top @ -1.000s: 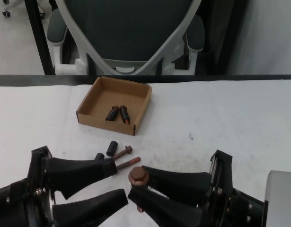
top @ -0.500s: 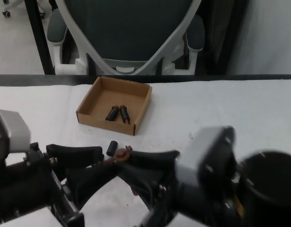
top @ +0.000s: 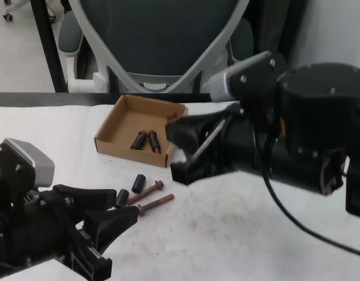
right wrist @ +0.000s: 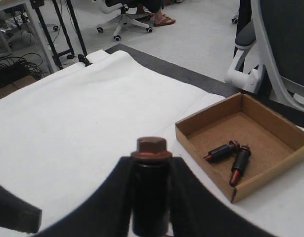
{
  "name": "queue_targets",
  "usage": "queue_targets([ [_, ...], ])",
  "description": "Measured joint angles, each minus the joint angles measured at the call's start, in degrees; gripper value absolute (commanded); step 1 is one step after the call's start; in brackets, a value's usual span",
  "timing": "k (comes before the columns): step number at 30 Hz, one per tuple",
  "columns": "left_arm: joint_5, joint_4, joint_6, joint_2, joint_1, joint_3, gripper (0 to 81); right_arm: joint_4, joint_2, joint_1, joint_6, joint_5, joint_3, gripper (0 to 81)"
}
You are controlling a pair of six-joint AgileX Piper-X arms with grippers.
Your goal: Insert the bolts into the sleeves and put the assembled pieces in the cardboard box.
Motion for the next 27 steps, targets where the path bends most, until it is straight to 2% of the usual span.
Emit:
queue_targets([
  [9, -2.8, 4.3, -0.2, 3.2, 0.0, -3.4, 44.7, 6.6, 9.0, -2.6, 0.0, -4.1, -8.4, 0.3],
  [16, -6.1, 11.2, -0.2, 13.0, 0.0, -10.9, 44.7, 12.6, 16.9, -4.3, -0.3, -6.1, -17.0, 0.3],
  [27, -11.7, 22.2, 2.0, 28.4, 0.0, -23.6, 44.7, 27.3, 30.2, -7.6, -3.7, -7.3, -36.6, 0.3],
])
